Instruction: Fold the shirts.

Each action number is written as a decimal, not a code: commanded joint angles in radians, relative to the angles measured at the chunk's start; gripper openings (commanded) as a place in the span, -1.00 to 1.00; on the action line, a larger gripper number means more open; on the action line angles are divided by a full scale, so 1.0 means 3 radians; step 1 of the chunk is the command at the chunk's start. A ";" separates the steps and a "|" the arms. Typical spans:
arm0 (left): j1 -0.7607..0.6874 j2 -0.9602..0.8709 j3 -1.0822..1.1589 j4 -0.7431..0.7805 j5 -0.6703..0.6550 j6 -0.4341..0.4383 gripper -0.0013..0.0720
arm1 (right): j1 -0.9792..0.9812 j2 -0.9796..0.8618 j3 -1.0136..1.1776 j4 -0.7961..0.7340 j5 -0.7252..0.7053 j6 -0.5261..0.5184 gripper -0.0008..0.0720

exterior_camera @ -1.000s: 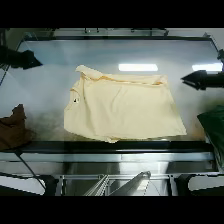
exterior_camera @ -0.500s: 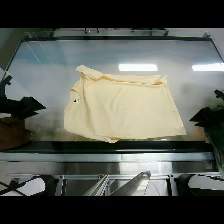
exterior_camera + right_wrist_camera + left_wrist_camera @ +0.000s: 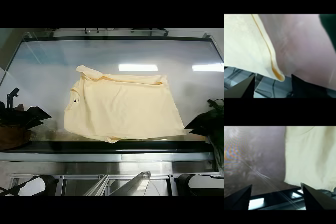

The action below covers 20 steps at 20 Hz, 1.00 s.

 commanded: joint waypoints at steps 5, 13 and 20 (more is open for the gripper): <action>0.0004 0.0004 -0.0031 0.0013 -0.0052 0.0000 0.86 | 0.0331 -0.0192 -0.0062 0.0126 -0.0203 -0.0085 0.37; -0.0158 -0.0496 -0.0031 0.0019 -0.0076 0.0001 0.86 | 0.0370 -0.0192 -0.0062 0.0276 -0.0188 -0.0079 -0.91; -0.0924 -0.1297 0.0104 -0.0533 -0.0211 0.0181 0.37 | 0.0369 -0.0191 -0.0062 0.0275 -0.0186 -0.0069 -0.91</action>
